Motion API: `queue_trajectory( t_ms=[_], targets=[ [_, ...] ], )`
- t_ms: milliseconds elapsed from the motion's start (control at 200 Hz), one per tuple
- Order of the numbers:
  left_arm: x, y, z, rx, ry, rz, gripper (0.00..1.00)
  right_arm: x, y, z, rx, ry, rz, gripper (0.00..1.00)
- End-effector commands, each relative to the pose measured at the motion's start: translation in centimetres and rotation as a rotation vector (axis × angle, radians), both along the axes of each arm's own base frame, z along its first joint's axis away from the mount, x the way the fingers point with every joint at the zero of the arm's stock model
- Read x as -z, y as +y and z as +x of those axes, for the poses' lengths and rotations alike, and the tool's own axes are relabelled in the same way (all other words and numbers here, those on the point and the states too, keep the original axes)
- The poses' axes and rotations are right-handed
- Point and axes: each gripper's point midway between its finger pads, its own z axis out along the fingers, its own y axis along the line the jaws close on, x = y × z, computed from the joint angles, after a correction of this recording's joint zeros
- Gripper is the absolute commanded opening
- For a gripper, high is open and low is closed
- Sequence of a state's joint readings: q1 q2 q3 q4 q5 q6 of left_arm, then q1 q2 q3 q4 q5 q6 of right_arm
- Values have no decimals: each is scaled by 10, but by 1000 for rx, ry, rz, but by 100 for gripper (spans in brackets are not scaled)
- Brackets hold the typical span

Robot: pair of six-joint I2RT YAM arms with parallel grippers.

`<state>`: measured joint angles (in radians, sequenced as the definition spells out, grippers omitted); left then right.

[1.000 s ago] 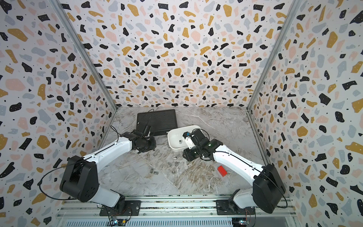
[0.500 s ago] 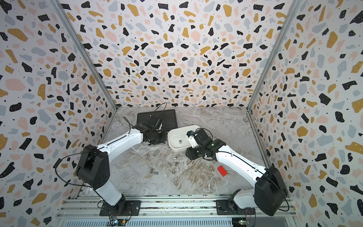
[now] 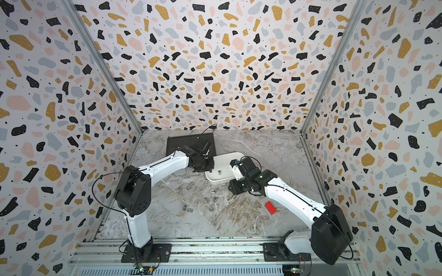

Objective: Put the socket on the desktop into the storage box
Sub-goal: Place the socket head in the storage box.

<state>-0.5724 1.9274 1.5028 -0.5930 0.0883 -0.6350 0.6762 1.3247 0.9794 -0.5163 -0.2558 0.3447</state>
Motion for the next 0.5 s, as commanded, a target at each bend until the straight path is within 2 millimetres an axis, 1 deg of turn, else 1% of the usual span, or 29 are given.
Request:
queue_trajectory(
  t_ms=[0,95,275,410,496],
  targets=[
    [-2,-3,5,22,-14,26,0,-6,-7,-2,20,-7,1,37],
    [5,-3,6,22,-4,34,2,-5,-7,-1,23,-6,1,37],
    [11,-3,6,24,2,51,6,-5,-7,-1,27,-1,2,37],
    [14,-3,6,25,4,57,15,-4,-7,-1,30,1,1,37],
    [14,-3,5,25,5,58,25,-4,-7,-1,32,1,2,37]
  ],
)
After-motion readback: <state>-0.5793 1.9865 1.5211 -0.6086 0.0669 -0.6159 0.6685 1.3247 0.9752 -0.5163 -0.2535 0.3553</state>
